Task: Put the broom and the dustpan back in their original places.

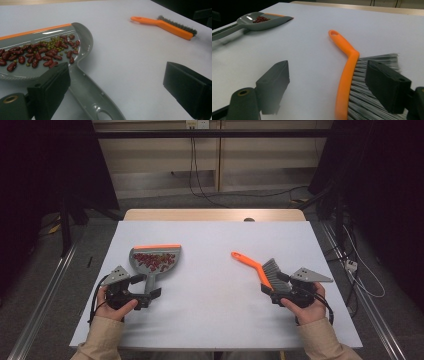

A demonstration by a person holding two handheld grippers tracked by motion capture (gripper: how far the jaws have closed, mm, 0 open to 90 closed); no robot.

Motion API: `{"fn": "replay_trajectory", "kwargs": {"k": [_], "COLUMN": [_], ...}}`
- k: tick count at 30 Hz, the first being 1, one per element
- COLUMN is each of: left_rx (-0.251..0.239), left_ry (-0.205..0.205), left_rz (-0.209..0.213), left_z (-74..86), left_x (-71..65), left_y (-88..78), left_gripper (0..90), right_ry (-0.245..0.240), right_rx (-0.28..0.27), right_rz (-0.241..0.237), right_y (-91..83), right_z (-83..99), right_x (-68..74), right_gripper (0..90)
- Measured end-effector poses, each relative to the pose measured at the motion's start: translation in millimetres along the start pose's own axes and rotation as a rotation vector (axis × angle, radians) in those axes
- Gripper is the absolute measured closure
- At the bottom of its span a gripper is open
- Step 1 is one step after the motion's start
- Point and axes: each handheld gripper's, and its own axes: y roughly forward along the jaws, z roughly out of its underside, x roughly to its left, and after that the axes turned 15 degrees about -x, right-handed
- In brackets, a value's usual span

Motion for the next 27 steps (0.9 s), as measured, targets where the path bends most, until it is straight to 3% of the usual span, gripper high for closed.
{"fn": "replay_trajectory", "kwargs": {"k": [27], "left_rx": [0.018], "left_ry": [0.018], "left_rz": [-0.017], "left_z": [15.6], "left_x": [11.6], "left_y": [-22.3], "left_gripper": [6.9], "right_ry": [-0.036], "right_rx": [0.019], "right_rz": [0.009], "right_y": [-18.4], "right_z": [10.0], "right_x": [-6.3], "right_gripper": [18.8]}}
